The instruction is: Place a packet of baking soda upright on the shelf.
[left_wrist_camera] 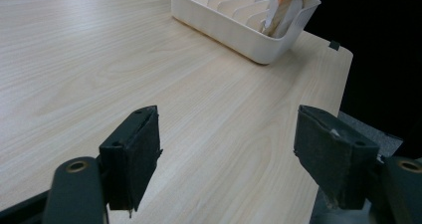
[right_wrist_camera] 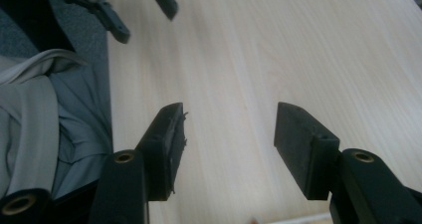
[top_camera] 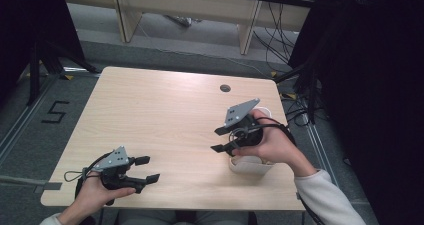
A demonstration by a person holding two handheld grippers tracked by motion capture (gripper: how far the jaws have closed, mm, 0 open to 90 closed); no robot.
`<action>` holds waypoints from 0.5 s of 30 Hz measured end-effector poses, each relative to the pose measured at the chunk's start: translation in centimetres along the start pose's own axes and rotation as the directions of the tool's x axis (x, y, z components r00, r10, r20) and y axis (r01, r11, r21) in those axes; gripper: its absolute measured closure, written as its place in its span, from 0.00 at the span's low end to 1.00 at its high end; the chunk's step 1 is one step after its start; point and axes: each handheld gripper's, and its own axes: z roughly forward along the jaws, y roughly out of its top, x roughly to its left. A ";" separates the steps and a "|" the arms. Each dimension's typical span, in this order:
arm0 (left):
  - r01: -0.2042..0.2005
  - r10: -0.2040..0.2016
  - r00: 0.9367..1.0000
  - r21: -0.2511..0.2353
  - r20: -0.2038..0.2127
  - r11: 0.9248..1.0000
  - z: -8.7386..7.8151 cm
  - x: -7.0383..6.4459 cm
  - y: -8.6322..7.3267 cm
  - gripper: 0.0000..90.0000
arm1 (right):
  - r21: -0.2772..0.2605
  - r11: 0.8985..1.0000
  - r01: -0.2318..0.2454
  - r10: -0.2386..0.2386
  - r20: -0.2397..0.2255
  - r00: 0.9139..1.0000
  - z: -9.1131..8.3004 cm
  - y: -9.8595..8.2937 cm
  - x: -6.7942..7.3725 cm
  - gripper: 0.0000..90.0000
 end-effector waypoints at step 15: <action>-0.007 0.007 1.000 0.005 0.002 1.000 -0.3 -0.4 -0.3 0.28 | -0.026 0.998 0.059 -0.060 -0.069 0.996 5.6 -1.1 5.0 0.53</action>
